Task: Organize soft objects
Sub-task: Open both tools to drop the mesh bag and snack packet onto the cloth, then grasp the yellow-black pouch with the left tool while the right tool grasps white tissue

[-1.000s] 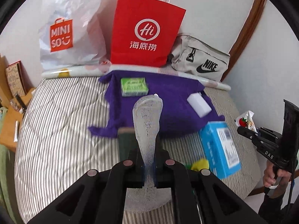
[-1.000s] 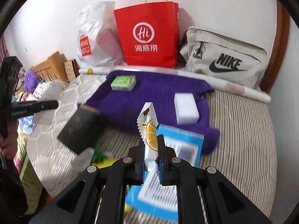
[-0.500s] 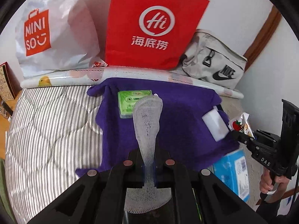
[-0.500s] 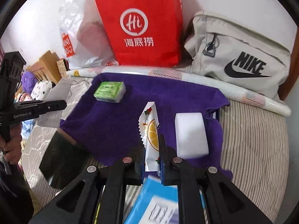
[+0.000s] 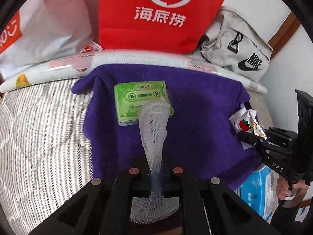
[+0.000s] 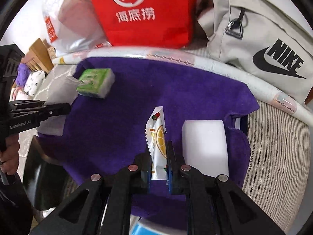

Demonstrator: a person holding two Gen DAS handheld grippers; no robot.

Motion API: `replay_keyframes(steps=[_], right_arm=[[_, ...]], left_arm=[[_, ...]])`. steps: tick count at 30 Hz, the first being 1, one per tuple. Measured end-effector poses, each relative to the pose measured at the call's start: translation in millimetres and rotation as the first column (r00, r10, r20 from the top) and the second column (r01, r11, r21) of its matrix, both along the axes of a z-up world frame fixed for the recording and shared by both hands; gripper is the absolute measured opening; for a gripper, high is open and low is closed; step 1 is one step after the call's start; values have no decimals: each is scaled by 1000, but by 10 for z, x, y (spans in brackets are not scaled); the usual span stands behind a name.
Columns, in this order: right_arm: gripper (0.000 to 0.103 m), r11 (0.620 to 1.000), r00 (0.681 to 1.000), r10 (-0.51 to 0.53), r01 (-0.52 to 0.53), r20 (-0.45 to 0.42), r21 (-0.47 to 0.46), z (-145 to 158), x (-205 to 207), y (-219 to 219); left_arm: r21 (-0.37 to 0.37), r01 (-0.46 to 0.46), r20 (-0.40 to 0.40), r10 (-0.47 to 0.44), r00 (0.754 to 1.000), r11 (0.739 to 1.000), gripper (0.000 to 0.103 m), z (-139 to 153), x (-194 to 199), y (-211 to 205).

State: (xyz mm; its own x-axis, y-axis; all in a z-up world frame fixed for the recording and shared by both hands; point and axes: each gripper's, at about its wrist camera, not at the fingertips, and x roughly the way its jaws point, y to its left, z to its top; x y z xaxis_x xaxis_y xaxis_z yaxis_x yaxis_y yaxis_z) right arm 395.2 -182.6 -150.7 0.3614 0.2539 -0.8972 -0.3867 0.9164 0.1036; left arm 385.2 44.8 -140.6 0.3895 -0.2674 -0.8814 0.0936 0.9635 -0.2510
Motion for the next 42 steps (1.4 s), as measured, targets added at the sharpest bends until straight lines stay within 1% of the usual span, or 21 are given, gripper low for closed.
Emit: replay_keyframes(steps=[2,3,5,6,7,8,9,10,11,12,13,14,16,18,23,27,32,34,38,40,42], right_arm=[[18,1000,1000,-7,7,-10,-22,-35,31,8],[21,1000,1000,-2,2,-14,-23,-45,42,17],[32,1000,1000,4,-4,-17,-29,-61,50,33],[41,999,1000,5,-6,-15,-32,-66,50,38],[45,999,1000,7,-8,-13,-32,-69,57,43],[46,1000,1000,16,-16,-14,-27,-70,54,50],[49,999,1000,19,-19,-15,-28,-73,55,52],[50,999,1000,21,-21,-18,-31,-77,56,55],[51,999,1000,24,-24,-20,-32,-78,61,61],[51,999,1000,26,-26,-17,-37,-72,57,77],[53,999,1000,26,-27,-11,-45,-65,54,92],[55,998,1000,29,-29,-3,-51,-51,48,101],[63,998,999,27,-26,19,-55,-2,22,107],[66,999,999,17,-15,33,-47,42,19,93],[67,999,999,-32,33,31,-24,144,7,-5],[72,998,997,-67,66,48,19,262,-80,-101],[73,994,989,-106,100,108,53,482,-354,-228],[76,995,986,-92,84,139,61,597,-546,-262],[76,996,985,-70,61,156,58,744,-857,-312],[76,997,984,-78,75,159,21,785,-1033,-322],[76,995,983,-96,93,157,22,796,-1187,-369]], left_arm=[[1,14,-8,-14,1000,1000,6,-43,13,-43],[0,18,-11,-18,1000,1000,9,-63,24,-62],[2,24,-19,-24,1000,1000,16,-103,43,-104],[7,27,-20,-27,999,1000,21,-117,53,-117],[14,29,-24,-29,999,999,27,-130,63,-131],[15,30,-24,-30,999,999,29,-132,69,-140],[14,33,-22,-33,999,999,37,-128,66,-138],[15,33,-20,-33,999,999,47,-114,62,-139],[15,30,-14,-30,999,999,53,-95,57,-133],[15,25,2,-25,1000,1000,62,-63,47,-126],[14,21,24,-21,999,1000,66,-19,43,-136],[14,22,39,-22,999,1000,67,19,30,-132],[24,20,52,-21,998,1000,69,85,15,-123],[39,12,62,-14,998,999,69,142,-1,-112],[62,2,86,-8,996,998,69,258,-95,-77],[75,-18,119,9,993,997,69,374,-250,-29],[59,-51,164,41,986,997,69,550,-526,44],[30,-59,192,52,980,998,69,636,-674,73],[22,-89,257,80,963,996,69,812,-1003,93],[15,-84,262,77,962,996,69,866,-1179,68],[22,-67,252,59,966,998,69,889,-1342,26]])
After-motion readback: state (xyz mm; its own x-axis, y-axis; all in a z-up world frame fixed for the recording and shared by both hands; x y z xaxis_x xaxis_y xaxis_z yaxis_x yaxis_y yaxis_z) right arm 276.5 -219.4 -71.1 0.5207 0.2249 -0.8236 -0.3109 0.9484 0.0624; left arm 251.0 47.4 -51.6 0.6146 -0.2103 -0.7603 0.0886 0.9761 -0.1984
